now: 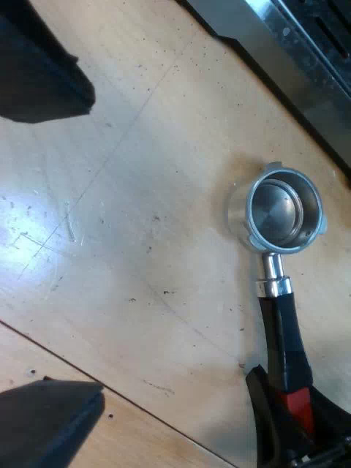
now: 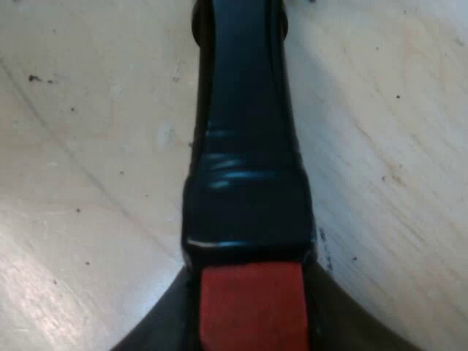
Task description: Grind coffee beans and then tamp
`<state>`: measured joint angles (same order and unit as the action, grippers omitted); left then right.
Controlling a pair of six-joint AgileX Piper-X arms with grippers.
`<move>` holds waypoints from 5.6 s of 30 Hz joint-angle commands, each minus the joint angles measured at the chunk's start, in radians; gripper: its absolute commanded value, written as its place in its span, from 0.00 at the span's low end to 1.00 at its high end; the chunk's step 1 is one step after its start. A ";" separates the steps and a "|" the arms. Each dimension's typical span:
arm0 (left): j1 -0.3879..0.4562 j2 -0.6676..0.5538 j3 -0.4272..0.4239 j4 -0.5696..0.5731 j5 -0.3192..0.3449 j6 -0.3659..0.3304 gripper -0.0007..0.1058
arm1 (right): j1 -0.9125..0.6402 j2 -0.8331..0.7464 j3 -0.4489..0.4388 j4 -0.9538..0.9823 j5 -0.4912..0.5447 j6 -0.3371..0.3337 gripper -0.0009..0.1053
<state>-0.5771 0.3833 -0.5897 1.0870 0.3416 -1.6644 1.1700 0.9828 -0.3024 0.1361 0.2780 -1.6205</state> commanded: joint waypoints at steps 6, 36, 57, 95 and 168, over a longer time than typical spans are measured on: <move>-0.005 0.010 -0.008 -0.034 0.014 0.010 0.71 | -0.004 0.139 -0.010 -0.189 0.019 0.010 0.01; -0.005 0.010 -0.008 -0.030 0.014 0.010 0.71 | -0.004 0.205 -0.178 0.168 -0.033 0.083 0.52; -0.005 0.010 -0.008 0.022 0.036 0.010 0.71 | -0.004 0.042 -0.414 0.745 -0.050 0.072 0.53; 0.232 0.096 -0.156 0.022 -0.256 -0.040 0.71 | 0.000 -0.192 -0.215 -0.127 -0.156 -0.160 0.60; 0.401 0.955 -0.149 -0.184 -0.283 0.025 0.01 | 0.000 -0.080 -0.215 -0.244 -0.208 -0.261 0.60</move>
<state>-0.1745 1.3511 -0.7371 0.8932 0.0568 -1.6399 1.1700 0.9050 -0.5161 -0.0983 0.0723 -1.8732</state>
